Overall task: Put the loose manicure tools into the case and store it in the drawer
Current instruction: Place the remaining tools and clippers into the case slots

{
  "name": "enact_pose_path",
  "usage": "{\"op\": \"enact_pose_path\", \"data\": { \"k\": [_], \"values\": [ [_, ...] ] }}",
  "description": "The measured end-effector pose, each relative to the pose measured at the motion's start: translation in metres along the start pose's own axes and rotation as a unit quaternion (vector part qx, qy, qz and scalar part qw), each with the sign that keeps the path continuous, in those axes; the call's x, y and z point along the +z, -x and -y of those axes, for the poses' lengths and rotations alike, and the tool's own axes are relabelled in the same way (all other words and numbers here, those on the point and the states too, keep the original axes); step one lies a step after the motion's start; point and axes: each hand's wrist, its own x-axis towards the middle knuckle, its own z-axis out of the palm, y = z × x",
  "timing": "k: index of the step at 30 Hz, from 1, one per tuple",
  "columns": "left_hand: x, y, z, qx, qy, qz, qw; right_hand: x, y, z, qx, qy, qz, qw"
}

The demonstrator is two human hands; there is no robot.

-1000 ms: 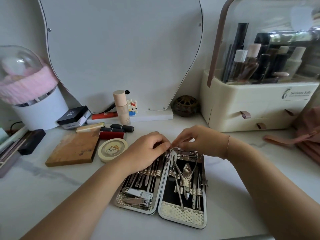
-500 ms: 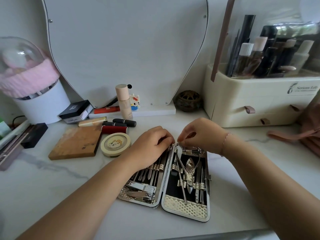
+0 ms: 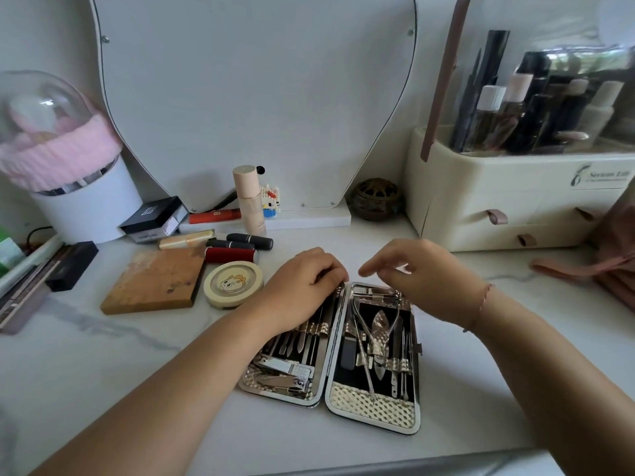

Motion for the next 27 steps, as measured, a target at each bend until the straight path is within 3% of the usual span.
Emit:
{"op": "enact_pose_path", "data": {
  "k": [4,17,22,27],
  "values": [
    [-0.002,0.001,-0.002,-0.002,0.012,0.001,1.0,0.008,0.006,-0.002,-0.009,0.042,0.056,0.997],
    [-0.008,0.005,-0.008,-0.01,0.056,-0.03,0.998,0.011,0.007,-0.002,-0.005,0.036,0.059,0.998],
    [-0.021,0.011,-0.014,-0.042,0.043,-0.08,0.995,0.005,0.028,-0.007,0.063,-0.071,-0.045,0.994],
    [-0.04,0.033,-0.022,-0.126,0.021,-0.076,0.989,0.009,0.079,-0.009,0.176,-0.266,-0.086,0.944]
  ]
}}
